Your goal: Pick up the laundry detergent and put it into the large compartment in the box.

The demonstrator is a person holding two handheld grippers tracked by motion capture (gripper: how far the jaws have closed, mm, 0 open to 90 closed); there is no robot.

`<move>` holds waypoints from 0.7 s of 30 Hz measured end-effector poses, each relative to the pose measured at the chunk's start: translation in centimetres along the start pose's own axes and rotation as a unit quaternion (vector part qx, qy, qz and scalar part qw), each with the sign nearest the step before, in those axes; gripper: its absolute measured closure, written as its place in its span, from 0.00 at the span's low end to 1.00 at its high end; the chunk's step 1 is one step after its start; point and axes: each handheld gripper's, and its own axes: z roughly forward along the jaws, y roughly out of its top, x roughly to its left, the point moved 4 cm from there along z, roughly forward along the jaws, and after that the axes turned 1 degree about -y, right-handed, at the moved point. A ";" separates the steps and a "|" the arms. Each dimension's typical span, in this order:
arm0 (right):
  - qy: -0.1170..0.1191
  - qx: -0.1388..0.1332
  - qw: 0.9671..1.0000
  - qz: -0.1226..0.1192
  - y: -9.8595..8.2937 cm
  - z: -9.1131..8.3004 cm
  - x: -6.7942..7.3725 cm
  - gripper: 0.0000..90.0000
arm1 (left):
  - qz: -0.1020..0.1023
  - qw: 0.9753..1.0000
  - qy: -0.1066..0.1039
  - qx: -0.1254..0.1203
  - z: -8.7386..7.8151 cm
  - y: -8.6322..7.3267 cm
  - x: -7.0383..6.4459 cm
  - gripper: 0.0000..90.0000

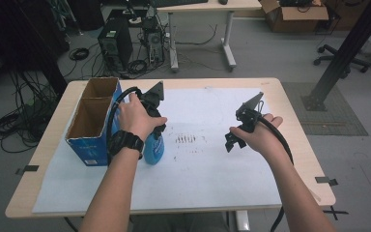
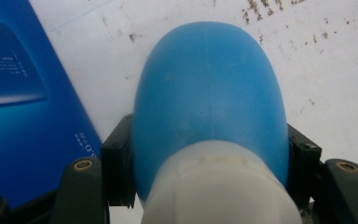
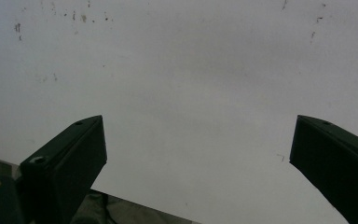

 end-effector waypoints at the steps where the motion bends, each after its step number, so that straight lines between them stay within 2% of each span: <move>1: -0.001 0.001 1.000 -0.001 0.0 0.0 0.0 0.04 | 0.000 1.000 0.000 0.000 0.0 0.0 0.0 0.41; 13: 0.001 -0.002 1.000 -0.003 0.1 -0.4 0.1 0.04 | -0.001 1.000 -0.002 0.001 -0.5 0.1 0.4 0.42; 21: 0.002 -0.004 1.000 -0.003 0.2 -0.6 0.1 0.04 | 0.002 1.000 -0.001 -0.005 -3.4 0.0 0.8 0.42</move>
